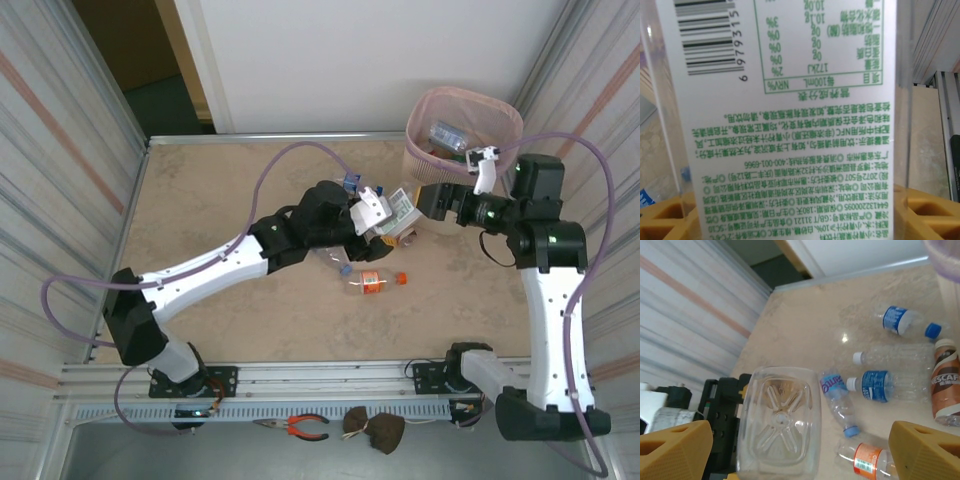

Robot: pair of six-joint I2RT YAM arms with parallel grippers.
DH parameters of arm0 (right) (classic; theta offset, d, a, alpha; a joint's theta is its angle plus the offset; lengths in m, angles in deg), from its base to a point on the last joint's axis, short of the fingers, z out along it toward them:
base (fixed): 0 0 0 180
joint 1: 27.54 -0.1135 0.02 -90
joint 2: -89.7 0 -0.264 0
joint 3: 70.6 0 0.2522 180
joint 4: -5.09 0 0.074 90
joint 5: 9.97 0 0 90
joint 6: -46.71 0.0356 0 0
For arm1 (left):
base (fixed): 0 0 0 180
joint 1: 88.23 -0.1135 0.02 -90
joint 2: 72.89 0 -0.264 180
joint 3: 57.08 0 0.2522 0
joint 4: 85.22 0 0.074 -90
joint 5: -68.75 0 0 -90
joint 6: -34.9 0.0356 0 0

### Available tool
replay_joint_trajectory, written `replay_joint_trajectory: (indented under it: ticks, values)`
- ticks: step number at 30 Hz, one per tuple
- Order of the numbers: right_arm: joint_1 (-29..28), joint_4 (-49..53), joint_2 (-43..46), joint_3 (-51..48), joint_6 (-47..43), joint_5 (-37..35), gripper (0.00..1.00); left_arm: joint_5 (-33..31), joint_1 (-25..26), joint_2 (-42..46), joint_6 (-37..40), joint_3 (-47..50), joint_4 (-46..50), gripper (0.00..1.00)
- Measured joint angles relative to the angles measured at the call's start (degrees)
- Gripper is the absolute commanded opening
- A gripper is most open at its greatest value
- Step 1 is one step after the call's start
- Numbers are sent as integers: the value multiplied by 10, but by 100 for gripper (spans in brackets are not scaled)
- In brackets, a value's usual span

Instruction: Put the plastic bottles in the bin

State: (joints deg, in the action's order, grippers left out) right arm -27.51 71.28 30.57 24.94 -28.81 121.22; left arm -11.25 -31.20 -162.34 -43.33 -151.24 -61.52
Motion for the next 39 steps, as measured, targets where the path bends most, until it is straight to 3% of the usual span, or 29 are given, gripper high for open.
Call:
replay_joint_trajectory:
  ticks: [5, 20, 28, 39]
  values:
    - [-28, 16, -37, 0, -12, -5, 79, 10, -1, -15, 2, -12, 0, 56]
    - [-42, 23, -44, 1, -17, -4, 35, 14, -1, -28, 4, -28, 9, 59]
    - [-42, 21, -41, 4, -16, -12, 32, 16, -1, -28, 3, -29, 6, 81]
    - [-26, 37, -70, 141, -17, -121, 32, 20, -7, 31, 2, -18, -8, 85]
